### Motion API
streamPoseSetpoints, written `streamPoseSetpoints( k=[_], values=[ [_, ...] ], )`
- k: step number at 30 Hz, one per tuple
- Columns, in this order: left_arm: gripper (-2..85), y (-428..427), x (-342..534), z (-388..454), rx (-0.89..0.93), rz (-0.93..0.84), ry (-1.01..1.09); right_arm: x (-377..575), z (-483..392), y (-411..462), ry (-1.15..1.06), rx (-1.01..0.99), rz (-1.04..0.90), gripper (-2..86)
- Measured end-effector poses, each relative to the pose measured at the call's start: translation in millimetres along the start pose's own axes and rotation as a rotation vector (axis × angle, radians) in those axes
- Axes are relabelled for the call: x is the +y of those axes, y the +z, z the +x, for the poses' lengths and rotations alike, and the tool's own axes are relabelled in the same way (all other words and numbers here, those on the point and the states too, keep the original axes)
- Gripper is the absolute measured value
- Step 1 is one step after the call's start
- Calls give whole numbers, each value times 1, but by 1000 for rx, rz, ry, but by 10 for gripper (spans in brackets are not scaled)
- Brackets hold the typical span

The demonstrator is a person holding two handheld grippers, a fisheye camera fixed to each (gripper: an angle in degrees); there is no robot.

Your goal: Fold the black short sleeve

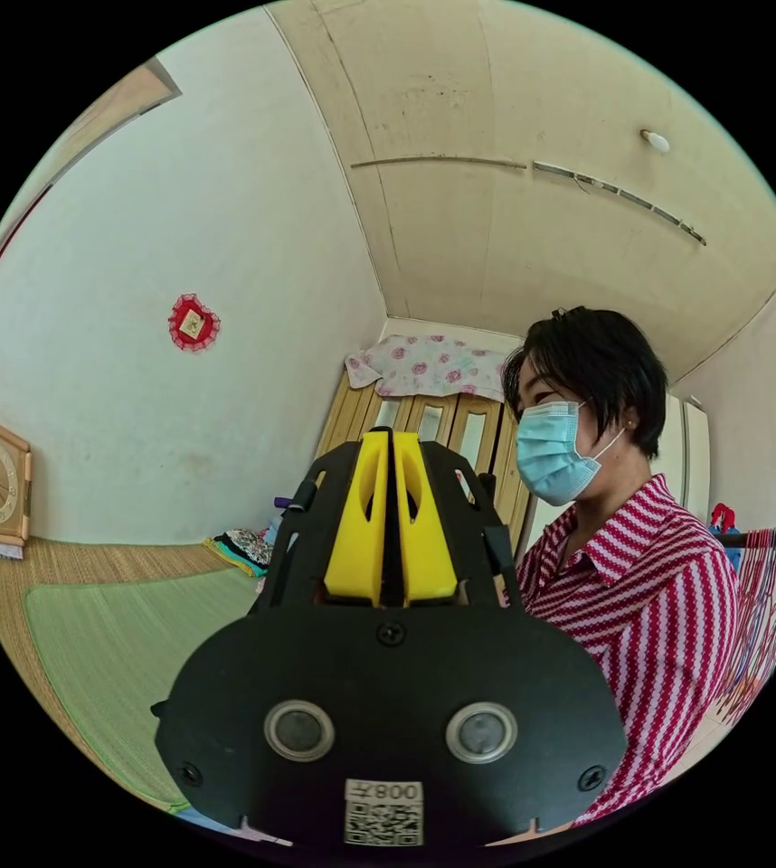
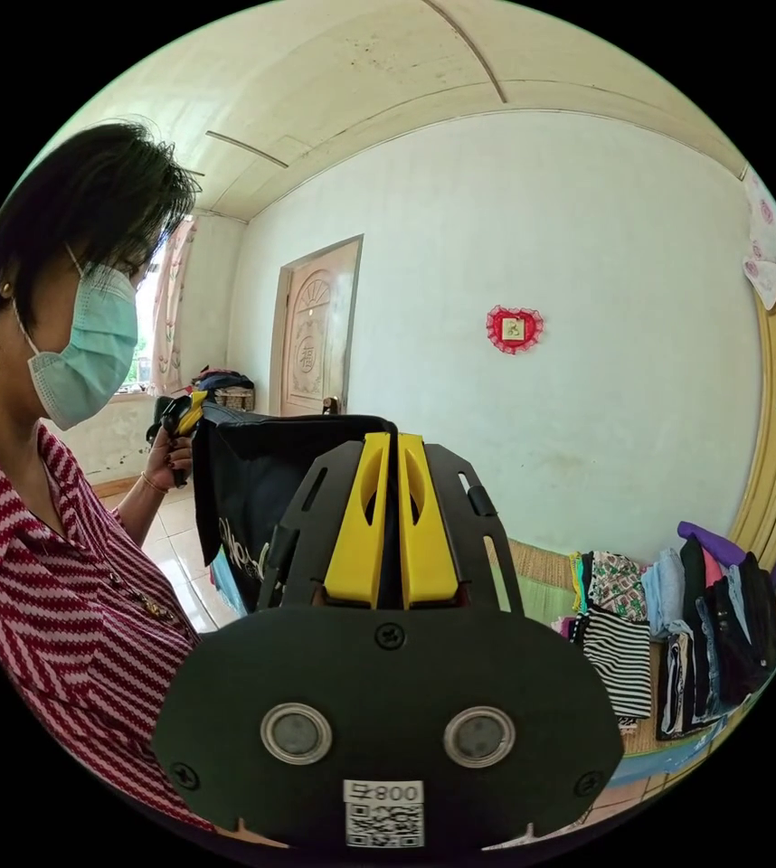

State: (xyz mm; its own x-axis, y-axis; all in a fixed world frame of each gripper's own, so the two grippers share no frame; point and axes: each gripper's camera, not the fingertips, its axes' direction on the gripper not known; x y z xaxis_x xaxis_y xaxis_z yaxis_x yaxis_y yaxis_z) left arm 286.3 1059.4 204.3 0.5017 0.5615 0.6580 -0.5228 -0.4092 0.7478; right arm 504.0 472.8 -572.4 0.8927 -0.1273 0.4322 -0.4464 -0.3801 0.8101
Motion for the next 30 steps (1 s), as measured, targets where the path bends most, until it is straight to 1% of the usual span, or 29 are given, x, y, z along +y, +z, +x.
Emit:
streamPoseSetpoints(
  k=[10, 19, 25, 28, 30],
  values=[
    [7, 8, -28, -31, 2, -7, -11, 54, -60, -38, 6, 6, -17, 12],
    [7, 31, -61, -77, -14, -29, -19, 118, -105, -58, 21, 17, -47, 11],
    [8, 59, -89, -136, -63, -51, -48, 165, -119, -42, 35, 33, -93, 10],
    [9, 81, -105, -185, -152, -87, -67, 188, -111, -11, 46, 37, -141, 10],
    [11, 105, -115, -236, -244, -142, -91, 205, -103, 17, 46, 52, -183, 10]
  ],
)
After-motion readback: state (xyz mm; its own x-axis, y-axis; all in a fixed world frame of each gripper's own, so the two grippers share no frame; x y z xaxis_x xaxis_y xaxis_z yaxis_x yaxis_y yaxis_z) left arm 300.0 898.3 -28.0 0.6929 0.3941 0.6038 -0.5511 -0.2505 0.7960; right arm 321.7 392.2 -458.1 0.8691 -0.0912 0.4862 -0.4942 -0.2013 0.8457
